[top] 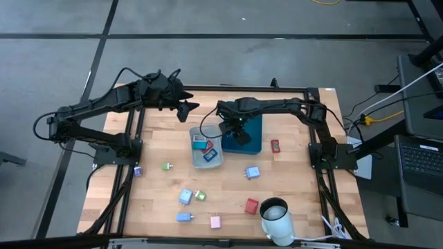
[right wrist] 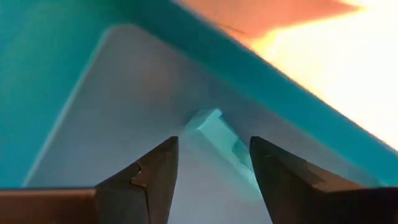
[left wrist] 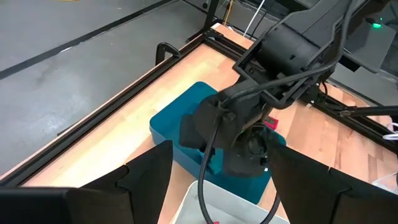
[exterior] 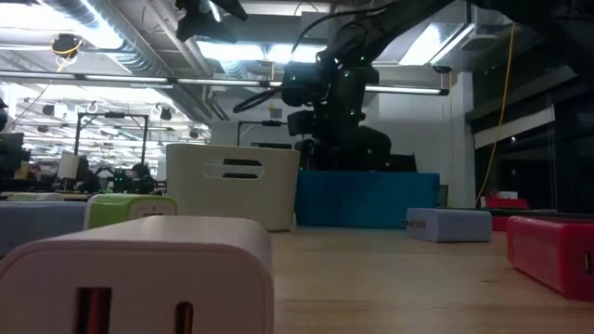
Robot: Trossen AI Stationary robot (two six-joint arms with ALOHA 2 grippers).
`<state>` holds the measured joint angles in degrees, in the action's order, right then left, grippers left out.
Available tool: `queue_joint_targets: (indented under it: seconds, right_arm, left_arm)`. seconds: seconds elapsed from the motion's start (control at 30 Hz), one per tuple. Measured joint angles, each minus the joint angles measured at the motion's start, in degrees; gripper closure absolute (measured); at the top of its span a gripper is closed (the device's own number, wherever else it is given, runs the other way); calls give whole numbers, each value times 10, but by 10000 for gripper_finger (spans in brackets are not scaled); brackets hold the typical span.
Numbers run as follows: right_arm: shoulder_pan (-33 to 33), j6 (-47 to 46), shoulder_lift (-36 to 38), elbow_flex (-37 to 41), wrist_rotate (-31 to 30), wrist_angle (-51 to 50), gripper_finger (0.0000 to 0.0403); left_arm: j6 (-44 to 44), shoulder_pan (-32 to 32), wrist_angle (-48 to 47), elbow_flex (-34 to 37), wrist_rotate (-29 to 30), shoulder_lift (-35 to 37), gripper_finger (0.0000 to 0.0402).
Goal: Pick & Place Office items
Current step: Put the light blue timer into the gray bin
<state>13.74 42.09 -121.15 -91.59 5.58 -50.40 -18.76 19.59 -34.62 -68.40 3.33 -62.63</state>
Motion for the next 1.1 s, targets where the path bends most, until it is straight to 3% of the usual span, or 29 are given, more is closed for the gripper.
queue_joint_targets:
  seconds: [0.33,0.6,0.77,1.0,1.1]
  right_arm:
    - [0,-1,-21,1,14,0,197]
    - [4,-23,-7,-27,-20,-18,197]
    - [14,-99,-7,-89,-2,-31,197]
    - [29,-323,-6,-156,7,-79,193]
    - [26,-346,-6,-179,13,-116,184]
  left_arm:
    - [22,0,-2,0,-1,0,144]
    - [25,0,-2,0,-1,0,144]
    - [19,0,-3,0,0,-3,144]
    - [7,2,-15,0,0,-3,144]
    - [8,10,-23,0,-8,-2,144]
